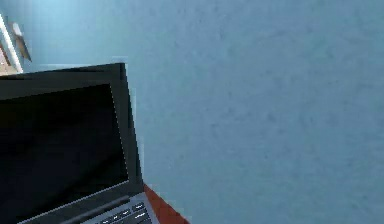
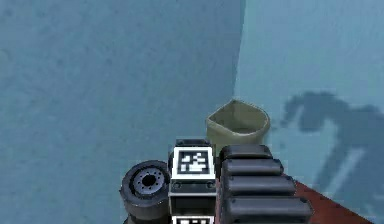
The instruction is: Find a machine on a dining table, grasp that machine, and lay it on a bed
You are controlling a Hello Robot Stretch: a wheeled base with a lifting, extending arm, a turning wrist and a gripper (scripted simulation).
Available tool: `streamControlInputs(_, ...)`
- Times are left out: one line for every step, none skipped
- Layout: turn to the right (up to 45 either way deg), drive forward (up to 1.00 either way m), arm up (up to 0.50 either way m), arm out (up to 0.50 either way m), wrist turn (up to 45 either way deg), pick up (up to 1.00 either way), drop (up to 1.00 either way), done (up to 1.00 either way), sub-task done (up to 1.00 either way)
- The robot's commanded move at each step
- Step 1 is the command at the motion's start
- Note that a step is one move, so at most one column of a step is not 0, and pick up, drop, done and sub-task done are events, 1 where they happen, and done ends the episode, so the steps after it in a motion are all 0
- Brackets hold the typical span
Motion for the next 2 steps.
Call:
streamControlInputs(0.0, 0.4, 0.0, 0.0, 0.0, 0.0, 0.0, 0.0, 0.0)
streamControlInputs(-45.0, 0.0, 0.0, 0.0, 0.0, 0.0, 0.0, 0.0, 0.0)
